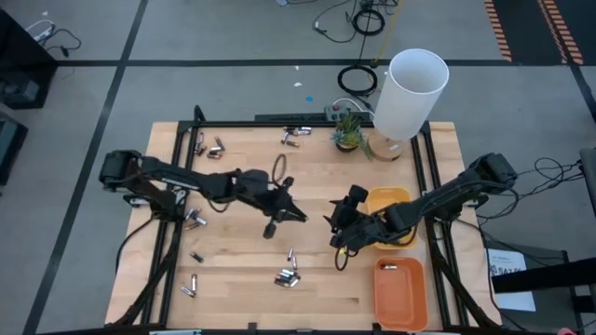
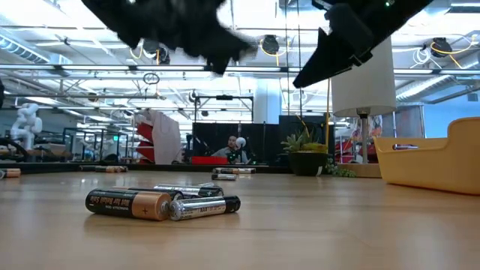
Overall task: Sort batteries
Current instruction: Put the black battery into the orange bin
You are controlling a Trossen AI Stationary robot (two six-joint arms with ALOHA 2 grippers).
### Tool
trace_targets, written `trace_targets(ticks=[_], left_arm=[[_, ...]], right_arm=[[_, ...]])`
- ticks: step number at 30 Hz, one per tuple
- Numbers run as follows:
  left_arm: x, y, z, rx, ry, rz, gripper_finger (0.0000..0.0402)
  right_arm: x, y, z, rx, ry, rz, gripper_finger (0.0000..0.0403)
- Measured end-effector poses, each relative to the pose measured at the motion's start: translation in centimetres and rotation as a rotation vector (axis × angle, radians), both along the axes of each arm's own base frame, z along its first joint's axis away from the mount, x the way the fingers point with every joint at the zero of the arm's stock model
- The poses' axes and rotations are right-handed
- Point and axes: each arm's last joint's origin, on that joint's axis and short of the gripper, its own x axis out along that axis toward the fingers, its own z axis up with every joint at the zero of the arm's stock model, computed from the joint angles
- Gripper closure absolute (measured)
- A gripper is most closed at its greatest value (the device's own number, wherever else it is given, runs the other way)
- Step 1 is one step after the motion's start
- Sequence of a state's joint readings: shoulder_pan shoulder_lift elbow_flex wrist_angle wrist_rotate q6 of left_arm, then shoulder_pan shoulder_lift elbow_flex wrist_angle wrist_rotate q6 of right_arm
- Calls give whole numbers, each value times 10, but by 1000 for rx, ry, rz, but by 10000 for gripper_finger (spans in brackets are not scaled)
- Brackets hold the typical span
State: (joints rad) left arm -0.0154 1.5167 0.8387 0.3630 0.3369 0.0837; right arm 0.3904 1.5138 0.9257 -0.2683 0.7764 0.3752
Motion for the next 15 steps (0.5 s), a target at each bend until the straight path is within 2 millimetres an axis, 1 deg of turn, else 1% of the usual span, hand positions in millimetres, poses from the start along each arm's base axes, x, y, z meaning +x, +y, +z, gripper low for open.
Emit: trace_targets(ticks=[3,5,10,11,15], left_arm=[[-4,-3,18,-27,-143,-27,372],[-7,-3,22,-70,-242,-24,371],[-13,-2,15,-211,-382,5,370],[-12,-3,16,-238,-419,3,370],[-8,-11,9,-298,-471,-26,370]], right_arm=[[4,2,-3,17,-10,22,191],[7,5,0,15,-44,41,191],[16,15,14,11,-191,111,191],[18,17,17,13,-227,121,191],[23,20,27,18,-333,130,191]])
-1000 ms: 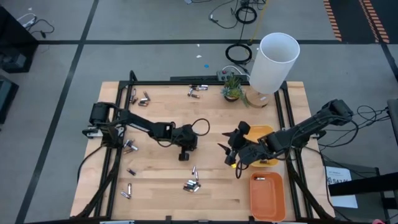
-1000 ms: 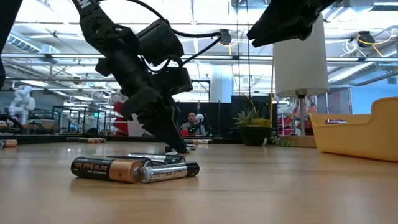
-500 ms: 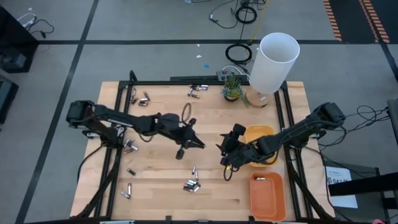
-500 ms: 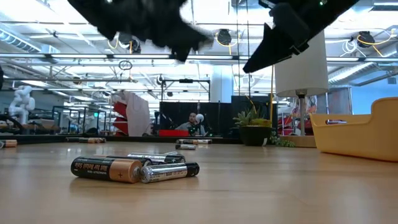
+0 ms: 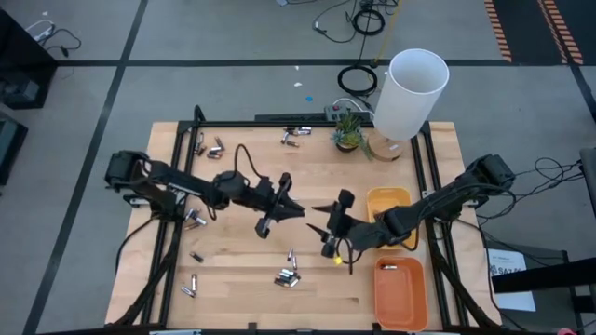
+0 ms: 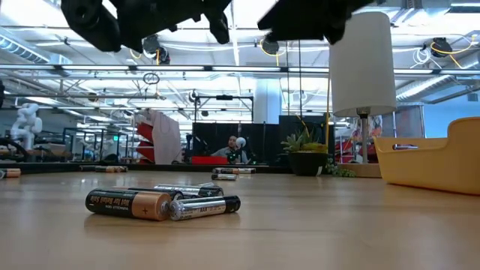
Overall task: Sort batteries
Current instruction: Put the black battery into the orange bin
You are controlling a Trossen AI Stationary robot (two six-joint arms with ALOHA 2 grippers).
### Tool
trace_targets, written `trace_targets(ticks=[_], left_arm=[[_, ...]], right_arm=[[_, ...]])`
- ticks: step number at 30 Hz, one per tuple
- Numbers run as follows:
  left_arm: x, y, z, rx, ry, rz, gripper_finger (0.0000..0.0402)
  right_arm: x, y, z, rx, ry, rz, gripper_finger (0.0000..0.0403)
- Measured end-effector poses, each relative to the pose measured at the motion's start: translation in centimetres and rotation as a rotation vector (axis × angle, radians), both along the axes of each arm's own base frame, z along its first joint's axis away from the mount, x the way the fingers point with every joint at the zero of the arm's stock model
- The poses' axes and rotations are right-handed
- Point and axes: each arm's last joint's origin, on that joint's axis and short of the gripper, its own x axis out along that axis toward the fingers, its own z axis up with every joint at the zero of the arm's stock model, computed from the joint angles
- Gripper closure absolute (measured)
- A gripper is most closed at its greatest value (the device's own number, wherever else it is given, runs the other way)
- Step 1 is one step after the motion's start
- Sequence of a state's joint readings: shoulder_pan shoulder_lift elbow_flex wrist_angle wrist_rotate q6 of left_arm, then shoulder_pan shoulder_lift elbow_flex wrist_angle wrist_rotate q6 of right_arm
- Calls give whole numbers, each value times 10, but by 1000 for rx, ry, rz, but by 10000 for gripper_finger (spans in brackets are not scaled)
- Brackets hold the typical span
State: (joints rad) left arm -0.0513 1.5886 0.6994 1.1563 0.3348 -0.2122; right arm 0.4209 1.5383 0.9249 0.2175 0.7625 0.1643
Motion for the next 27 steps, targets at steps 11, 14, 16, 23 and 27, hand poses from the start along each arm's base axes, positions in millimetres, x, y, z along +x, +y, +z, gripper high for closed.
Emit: trace_targets(ticks=[11,14,16,23,27], left_arm=[[7,-7,-14,-12,15,62,369],[7,-7,-14,-11,16,78,369],[7,-7,-14,-13,16,90,369],[8,-6,-15,11,15,134,369],[8,-6,-15,25,10,144,369]], right_arm=[[6,-1,12,58,-119,56,191],[8,-3,14,73,-138,65,191],[9,-5,14,77,-146,54,192],[11,-11,15,103,-161,29,227],[11,-11,17,111,-183,30,261]])
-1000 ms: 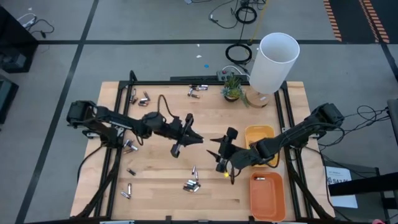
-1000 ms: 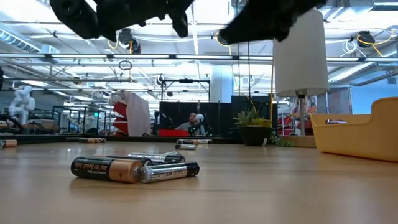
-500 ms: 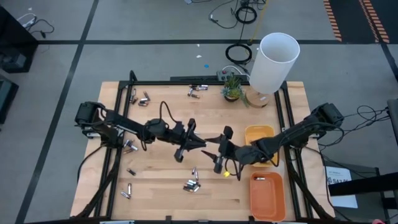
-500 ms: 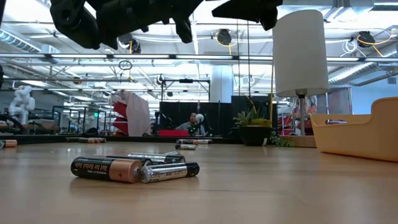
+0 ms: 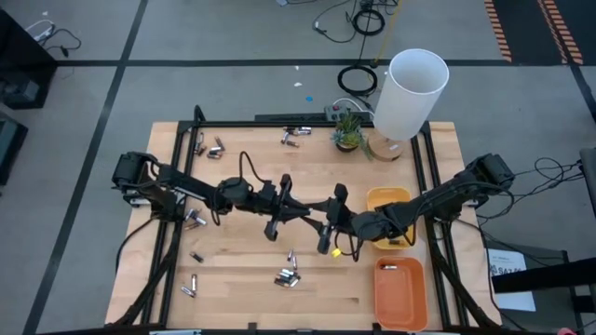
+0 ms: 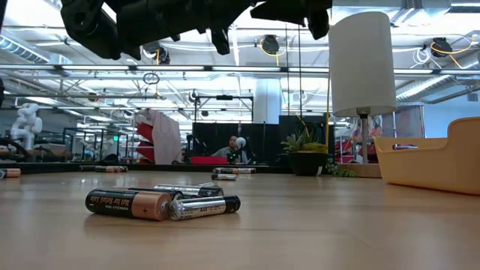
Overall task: Sort batteries
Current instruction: Put the black battery into the orange bin
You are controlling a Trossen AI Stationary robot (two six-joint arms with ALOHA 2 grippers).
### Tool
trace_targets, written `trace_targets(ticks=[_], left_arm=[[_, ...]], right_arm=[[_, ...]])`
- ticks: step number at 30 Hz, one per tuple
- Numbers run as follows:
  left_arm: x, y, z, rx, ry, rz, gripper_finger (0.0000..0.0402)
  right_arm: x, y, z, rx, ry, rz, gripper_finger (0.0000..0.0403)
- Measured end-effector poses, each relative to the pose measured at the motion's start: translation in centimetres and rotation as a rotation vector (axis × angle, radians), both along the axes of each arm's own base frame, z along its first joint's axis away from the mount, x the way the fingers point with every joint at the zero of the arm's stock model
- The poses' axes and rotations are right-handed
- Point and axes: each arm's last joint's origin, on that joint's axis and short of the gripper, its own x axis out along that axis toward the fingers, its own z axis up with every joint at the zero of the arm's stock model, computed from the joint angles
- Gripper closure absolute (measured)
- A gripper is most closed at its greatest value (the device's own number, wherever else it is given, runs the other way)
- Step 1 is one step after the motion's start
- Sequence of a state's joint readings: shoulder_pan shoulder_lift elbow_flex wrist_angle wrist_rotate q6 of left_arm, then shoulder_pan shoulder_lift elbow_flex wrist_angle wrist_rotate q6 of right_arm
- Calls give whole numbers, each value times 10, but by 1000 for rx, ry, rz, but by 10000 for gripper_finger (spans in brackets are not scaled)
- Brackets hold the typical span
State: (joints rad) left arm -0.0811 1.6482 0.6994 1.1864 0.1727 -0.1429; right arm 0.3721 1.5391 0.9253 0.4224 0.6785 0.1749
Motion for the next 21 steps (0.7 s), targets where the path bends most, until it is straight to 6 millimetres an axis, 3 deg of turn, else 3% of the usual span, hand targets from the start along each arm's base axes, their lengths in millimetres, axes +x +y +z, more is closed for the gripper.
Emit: trace_targets(ticks=[9,15,21], left_arm=[[1,1,-1,20,7,28,369],[1,1,-2,25,30,27,368],[2,0,-8,31,100,23,343]], right_arm=[[0,0,1,24,-16,-9,319],[0,-1,0,3,-2,-8,385],[0,-1,-4,-13,30,-3,388]])
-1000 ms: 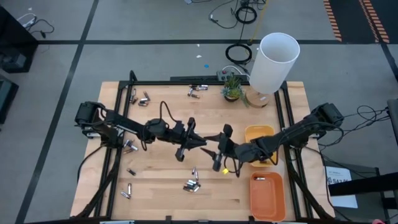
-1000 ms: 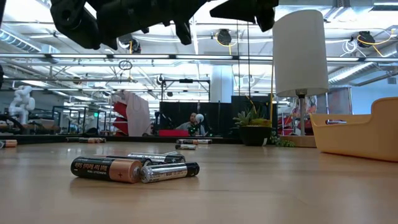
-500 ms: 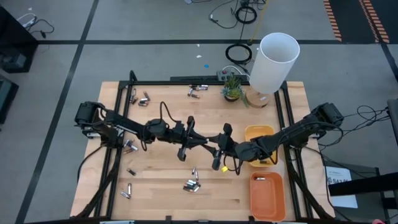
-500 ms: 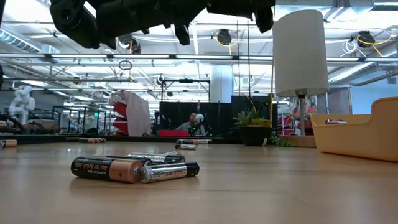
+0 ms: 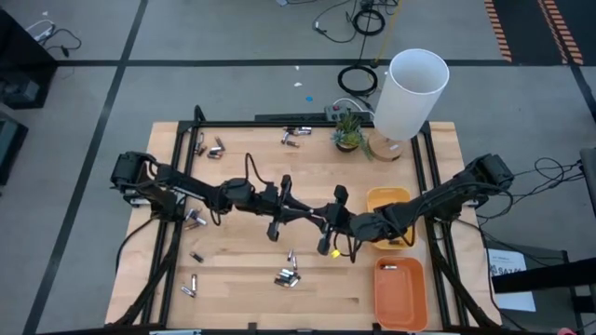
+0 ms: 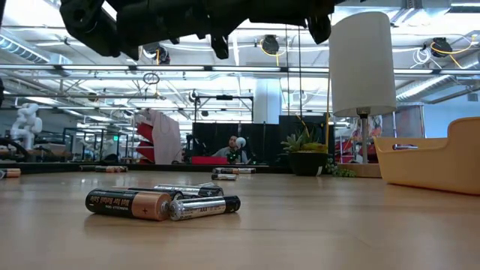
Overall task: Sort batteries
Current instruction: Put the black battery into the orange bin
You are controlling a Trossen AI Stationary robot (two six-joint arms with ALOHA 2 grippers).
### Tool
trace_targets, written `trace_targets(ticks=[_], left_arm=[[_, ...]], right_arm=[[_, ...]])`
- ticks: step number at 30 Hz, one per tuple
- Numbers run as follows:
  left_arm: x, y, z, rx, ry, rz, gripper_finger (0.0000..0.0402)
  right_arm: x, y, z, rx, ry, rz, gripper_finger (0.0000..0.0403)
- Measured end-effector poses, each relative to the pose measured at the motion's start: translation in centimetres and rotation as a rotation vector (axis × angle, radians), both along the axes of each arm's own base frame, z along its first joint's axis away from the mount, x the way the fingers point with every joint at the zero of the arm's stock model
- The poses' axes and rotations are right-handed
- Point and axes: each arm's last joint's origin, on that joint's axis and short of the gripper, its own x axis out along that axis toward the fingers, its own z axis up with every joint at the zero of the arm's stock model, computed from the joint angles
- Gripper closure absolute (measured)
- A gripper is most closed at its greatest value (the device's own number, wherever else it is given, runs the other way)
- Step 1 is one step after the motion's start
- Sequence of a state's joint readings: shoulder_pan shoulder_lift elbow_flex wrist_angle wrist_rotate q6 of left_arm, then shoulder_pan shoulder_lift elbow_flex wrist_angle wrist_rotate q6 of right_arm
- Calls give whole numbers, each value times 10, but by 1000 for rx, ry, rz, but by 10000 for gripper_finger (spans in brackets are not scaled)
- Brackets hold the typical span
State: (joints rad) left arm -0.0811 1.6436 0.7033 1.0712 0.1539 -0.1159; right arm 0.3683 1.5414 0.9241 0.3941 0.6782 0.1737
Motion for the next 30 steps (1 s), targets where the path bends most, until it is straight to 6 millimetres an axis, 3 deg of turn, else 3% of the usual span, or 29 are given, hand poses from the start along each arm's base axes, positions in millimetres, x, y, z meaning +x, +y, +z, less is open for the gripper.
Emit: trace_targets(ticks=[12,19,24,30], left_arm=[[-5,8,6,26,28,-7,214],[-32,20,24,34,262,18,203],[-52,13,30,115,384,69,203],[-57,-1,30,241,396,161,203]], right_arm=[[-8,-2,2,13,57,-8,391],[-40,4,20,77,125,33,391],[-65,10,25,263,198,76,391],[-71,26,15,547,286,170,391]])
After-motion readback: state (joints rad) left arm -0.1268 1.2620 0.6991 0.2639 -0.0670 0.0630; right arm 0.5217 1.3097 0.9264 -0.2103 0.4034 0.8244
